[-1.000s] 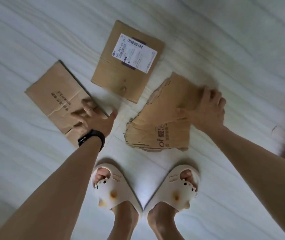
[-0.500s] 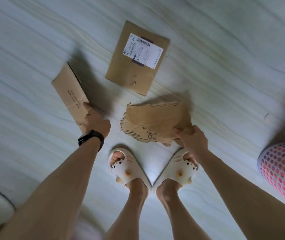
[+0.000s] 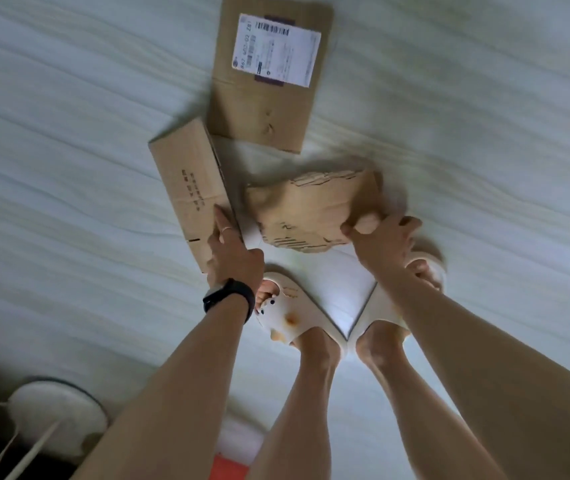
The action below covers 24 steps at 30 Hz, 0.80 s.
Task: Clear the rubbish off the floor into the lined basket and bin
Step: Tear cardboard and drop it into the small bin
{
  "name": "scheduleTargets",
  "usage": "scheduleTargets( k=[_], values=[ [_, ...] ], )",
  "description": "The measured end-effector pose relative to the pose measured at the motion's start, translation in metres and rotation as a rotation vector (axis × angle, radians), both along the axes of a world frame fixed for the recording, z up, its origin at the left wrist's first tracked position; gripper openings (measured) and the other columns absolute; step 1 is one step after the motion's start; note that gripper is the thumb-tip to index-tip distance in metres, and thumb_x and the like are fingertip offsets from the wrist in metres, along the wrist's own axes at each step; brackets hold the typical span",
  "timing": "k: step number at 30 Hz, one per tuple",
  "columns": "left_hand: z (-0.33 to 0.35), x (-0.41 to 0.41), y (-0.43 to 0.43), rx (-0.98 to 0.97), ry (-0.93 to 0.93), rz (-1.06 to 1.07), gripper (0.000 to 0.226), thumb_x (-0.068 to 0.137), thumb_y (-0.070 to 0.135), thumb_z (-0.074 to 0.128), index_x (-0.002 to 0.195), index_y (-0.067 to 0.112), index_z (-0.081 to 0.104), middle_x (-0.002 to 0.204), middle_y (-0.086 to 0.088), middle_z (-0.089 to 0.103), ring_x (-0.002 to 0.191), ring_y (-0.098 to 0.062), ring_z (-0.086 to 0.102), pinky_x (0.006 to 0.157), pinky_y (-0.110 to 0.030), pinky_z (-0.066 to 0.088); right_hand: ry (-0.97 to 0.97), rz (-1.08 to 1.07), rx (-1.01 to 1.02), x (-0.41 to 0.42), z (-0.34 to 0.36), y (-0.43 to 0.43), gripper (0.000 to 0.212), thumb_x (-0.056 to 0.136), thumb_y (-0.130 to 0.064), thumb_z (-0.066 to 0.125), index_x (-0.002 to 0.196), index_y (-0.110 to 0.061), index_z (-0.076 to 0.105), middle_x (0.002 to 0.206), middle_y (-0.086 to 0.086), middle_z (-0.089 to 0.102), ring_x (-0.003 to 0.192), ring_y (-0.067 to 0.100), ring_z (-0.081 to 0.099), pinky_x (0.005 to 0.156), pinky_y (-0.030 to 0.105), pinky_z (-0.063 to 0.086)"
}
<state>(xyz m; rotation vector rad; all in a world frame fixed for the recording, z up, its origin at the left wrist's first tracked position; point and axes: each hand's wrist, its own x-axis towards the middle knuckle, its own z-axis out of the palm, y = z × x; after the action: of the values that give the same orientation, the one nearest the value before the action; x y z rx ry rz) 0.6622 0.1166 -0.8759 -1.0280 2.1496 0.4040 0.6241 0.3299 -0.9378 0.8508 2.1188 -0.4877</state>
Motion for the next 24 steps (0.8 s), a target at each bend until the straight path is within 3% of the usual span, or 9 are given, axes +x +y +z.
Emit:
scheduleTargets(
  k=[5, 7, 9, 11, 14, 17, 20, 24],
  values=[
    [-0.015, -0.003, 0.000, -0.039, -0.072, -0.057, 0.079, 0.090, 0.027, 0.053, 0.155, 0.019, 0.008, 0.139, -0.014, 0.037, 0.111, -0.044, 0.052, 0.085, -0.045, 0.046, 0.055, -0.115, -0.147, 0.009, -0.009, -0.006, 0.084, 0.071, -0.050, 0.082, 0.131, -0.012, 0.038, 0.129, 0.015, 0.053, 0.118, 0.039, 0.053, 0.092, 0.041, 0.043],
    [-0.007, -0.009, 0.000, -0.044, -0.070, -0.072, 0.083, 0.090, 0.027, 0.054, 0.156, 0.019, 0.002, 0.138, -0.016, 0.042, 0.111, -0.043, 0.052, 0.087, -0.047, 0.047, 0.033, -0.061, -0.193, 0.004, 0.003, -0.004, 0.077, 0.077, -0.052, 0.076, 0.137, -0.016, 0.045, 0.128, 0.012, 0.059, 0.120, 0.035, 0.054, 0.096, 0.039, 0.044],
    [0.013, -0.015, -0.002, -0.052, -0.061, -0.071, 0.085, 0.091, 0.022, 0.052, 0.156, 0.018, -0.003, 0.132, -0.017, 0.051, 0.109, -0.042, 0.054, 0.082, -0.045, 0.047, 0.031, 0.014, -0.218, 0.000, 0.026, 0.001, 0.055, 0.086, -0.048, 0.067, 0.129, -0.016, 0.054, 0.121, 0.013, 0.063, 0.114, 0.035, 0.056, 0.092, 0.038, 0.043],
    [0.041, -0.025, -0.004, -0.072, -0.071, -0.065, 0.078, 0.092, 0.018, 0.047, 0.156, 0.015, 0.002, 0.124, -0.021, 0.058, 0.108, -0.042, 0.056, 0.077, -0.042, 0.045, 0.076, 0.089, -0.245, -0.003, 0.061, 0.008, 0.034, 0.093, -0.040, 0.059, 0.114, -0.013, 0.062, 0.109, 0.014, 0.064, 0.098, 0.033, 0.059, 0.079, 0.036, 0.043],
    [0.103, -0.045, -0.004, -0.080, -0.100, -0.093, 0.059, 0.096, 0.016, 0.044, 0.150, 0.008, 0.022, 0.120, -0.026, 0.059, 0.109, -0.045, 0.056, 0.078, -0.043, 0.046, 0.212, 0.204, -0.219, -0.012, 0.143, 0.029, 0.023, 0.097, -0.039, 0.055, 0.103, -0.019, 0.065, 0.100, 0.003, 0.059, 0.083, 0.026, 0.058, 0.066, 0.032, 0.040],
    [0.167, -0.068, 0.004, -0.058, -0.109, -0.184, 0.035, 0.096, 0.020, 0.045, 0.129, 0.009, 0.043, 0.116, -0.023, 0.060, 0.105, -0.044, 0.058, 0.076, -0.042, 0.046, 0.340, 0.404, -0.150, -0.024, 0.221, 0.055, 0.020, 0.097, -0.039, 0.057, 0.103, -0.023, 0.068, 0.102, -0.002, 0.060, 0.092, 0.023, 0.057, 0.064, 0.031, 0.040],
    [0.236, -0.093, 0.025, -0.005, -0.081, -0.349, 0.026, 0.095, 0.023, 0.045, 0.118, 0.014, 0.053, 0.103, -0.014, 0.064, 0.093, -0.036, 0.062, 0.076, -0.041, 0.054, 0.378, 0.518, -0.065, -0.041, 0.299, 0.089, 0.023, 0.098, -0.041, 0.054, 0.105, -0.026, 0.070, 0.106, -0.005, 0.063, 0.101, 0.020, 0.055, 0.065, 0.031, 0.045],
    [0.303, -0.111, 0.066, 0.105, 0.061, -0.583, 0.031, 0.097, 0.022, 0.044, 0.127, 0.020, 0.053, 0.110, -0.007, 0.064, 0.097, -0.030, 0.062, 0.079, -0.040, 0.053, 0.411, 0.519, 0.019, -0.040, 0.376, 0.130, 0.025, 0.096, -0.042, 0.055, 0.106, -0.024, 0.070, 0.106, -0.004, 0.063, 0.102, 0.021, 0.056, 0.068, 0.035, 0.053]
  ],
)
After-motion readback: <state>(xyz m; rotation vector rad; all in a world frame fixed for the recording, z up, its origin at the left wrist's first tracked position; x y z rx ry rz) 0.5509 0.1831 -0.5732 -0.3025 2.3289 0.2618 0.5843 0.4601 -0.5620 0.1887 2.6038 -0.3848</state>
